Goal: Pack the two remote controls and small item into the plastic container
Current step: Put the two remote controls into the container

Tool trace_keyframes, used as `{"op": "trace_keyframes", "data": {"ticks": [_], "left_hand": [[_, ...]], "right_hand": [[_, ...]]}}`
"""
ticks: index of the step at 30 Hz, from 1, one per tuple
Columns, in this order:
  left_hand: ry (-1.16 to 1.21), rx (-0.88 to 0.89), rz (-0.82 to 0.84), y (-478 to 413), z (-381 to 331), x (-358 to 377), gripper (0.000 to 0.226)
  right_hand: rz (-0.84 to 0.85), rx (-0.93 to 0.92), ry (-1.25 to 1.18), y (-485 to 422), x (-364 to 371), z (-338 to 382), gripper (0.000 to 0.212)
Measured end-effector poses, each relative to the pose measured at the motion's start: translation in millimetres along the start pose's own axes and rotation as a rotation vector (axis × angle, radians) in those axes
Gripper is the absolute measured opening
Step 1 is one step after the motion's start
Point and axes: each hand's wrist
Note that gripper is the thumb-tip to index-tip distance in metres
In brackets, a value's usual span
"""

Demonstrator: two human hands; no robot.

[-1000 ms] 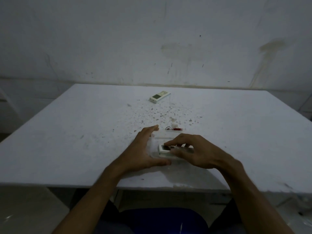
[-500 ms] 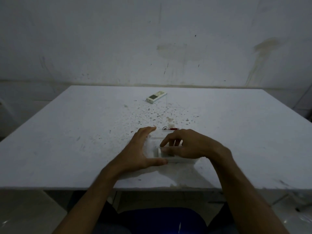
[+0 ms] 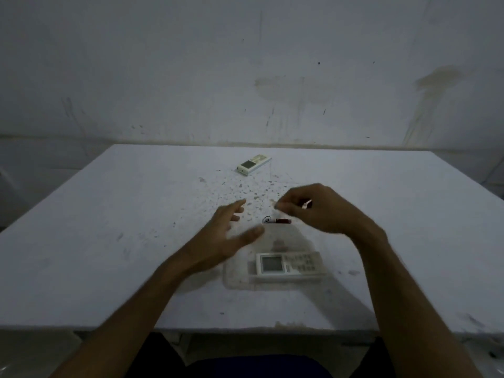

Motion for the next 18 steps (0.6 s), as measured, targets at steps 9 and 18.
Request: {"op": "trace_keyframes", "data": {"ticks": [9, 18], "left_hand": [[-0.13, -0.092, -0.288, -152.7, 30.5, -27.1, 0.06], [-0.441, -0.207, -0.357, -212.5, 57.8, -3.8, 0.108]], "right_hand": [[-0.039, 0.125, 0.162, -80.9, 8.7, -65.4, 0.029], [-0.282, 0.028, 0.319, -84.0, 43.2, -102.4, 0.036]]}}
Point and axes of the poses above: each hand's wrist, its own y-axis away from the middle knuckle, its own x-axis out of the palm, z = x × y, and after that the axes turned 2 degrees about -y, right-handed
